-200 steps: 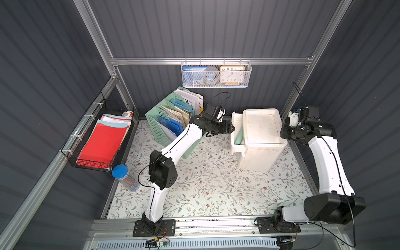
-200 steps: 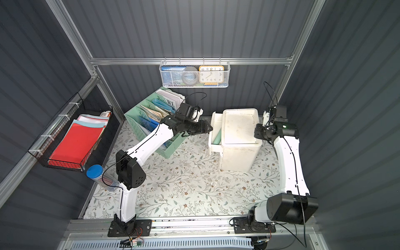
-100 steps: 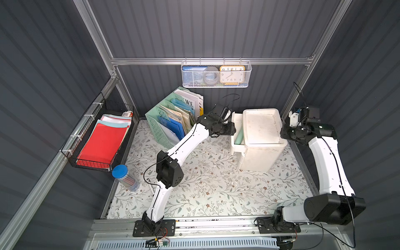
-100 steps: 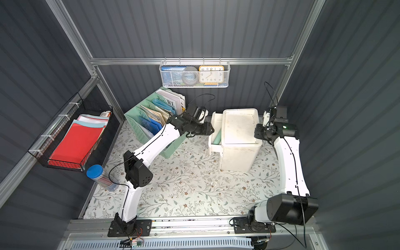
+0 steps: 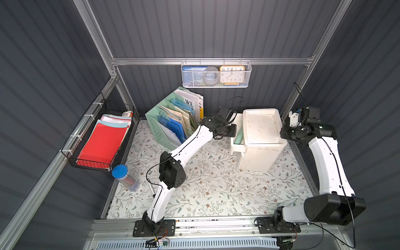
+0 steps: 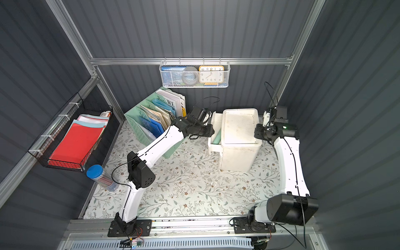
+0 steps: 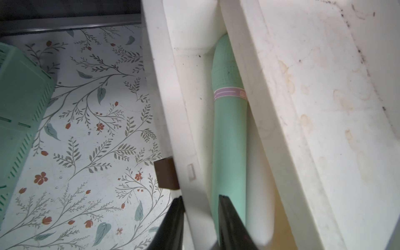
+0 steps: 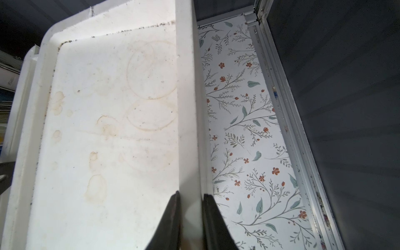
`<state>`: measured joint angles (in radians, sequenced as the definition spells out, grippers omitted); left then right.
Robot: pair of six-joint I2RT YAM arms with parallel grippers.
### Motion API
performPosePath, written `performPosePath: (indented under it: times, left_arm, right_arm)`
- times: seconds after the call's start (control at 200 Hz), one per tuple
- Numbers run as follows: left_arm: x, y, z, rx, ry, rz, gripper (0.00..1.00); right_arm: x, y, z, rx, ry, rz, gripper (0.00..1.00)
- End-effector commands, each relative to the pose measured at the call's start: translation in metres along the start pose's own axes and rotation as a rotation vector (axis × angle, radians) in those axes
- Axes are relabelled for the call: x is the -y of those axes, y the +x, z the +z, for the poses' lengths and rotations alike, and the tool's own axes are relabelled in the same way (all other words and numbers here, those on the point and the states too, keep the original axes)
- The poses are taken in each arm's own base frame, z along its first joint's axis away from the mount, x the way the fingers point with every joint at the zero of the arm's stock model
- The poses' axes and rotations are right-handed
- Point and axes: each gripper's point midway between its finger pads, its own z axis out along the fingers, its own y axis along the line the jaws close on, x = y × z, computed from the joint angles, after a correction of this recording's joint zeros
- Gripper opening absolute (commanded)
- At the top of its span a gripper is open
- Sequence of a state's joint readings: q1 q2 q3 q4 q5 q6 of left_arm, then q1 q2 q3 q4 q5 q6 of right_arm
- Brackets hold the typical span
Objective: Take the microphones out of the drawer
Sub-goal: Open the drawer in the storage box.
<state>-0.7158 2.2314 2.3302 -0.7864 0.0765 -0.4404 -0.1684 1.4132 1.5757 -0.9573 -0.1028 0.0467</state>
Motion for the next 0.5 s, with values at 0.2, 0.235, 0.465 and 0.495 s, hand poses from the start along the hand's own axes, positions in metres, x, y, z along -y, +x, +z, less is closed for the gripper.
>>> performPosePath:
  times: [0.2,0.235,0.465,0.495]
  left_arm:
    - [-0.039,-0.016,-0.018,0.073,-0.225,0.061,0.2]
    - [-0.042,-0.018,-0.021,0.082,-0.243,0.062,0.19]
    - [-0.055,-0.029,-0.044,0.152,-0.346,0.066,0.18]
    - [-0.055,-0.03,-0.046,0.158,-0.355,0.068,0.18]
  right_arm:
    - [-0.005,0.021,0.033,-0.103,-0.038,0.06,0.1]
    - [-0.005,0.02,0.033,-0.101,-0.038,0.063,0.1]
    - [-0.005,0.02,0.036,-0.105,-0.041,0.074,0.08]
    - [-0.006,0.02,0.037,-0.107,-0.044,0.074,0.08]
